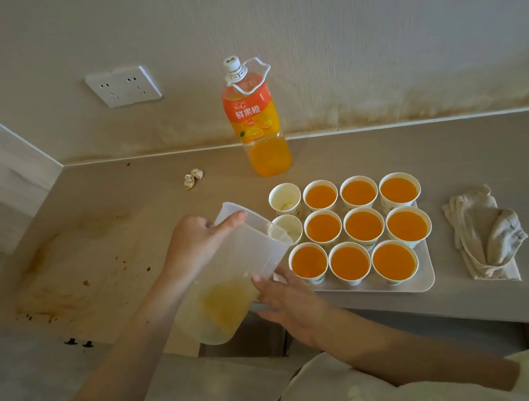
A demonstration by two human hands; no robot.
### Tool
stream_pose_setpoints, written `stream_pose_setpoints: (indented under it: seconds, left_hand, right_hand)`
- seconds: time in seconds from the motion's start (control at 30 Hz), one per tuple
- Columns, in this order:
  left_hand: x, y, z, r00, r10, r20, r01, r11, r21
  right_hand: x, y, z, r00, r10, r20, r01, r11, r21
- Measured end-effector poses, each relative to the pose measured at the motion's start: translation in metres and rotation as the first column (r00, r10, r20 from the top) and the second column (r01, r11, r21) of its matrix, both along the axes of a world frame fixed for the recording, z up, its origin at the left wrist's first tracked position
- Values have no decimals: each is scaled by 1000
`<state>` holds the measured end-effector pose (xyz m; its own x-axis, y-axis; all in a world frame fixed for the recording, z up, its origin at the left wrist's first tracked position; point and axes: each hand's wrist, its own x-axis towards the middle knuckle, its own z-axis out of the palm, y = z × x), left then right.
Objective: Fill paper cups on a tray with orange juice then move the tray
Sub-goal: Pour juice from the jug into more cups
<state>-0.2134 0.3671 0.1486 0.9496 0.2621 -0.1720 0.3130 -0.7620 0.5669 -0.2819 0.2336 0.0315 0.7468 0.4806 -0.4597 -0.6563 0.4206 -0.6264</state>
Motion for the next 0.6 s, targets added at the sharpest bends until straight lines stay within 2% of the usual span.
stream_pose_setpoints:
  seconds: [0.2,0.6]
  left_hand:
    - [15,-4,0,996,-82,-42,85,994,71]
    - [38,-16,1,982,-159,-104,176,968,178]
  right_hand:
    - [4,4,-2,1000,4,-28,-4,1000,1]
    - [12,5,-2,996,-24,-90,37,988,147]
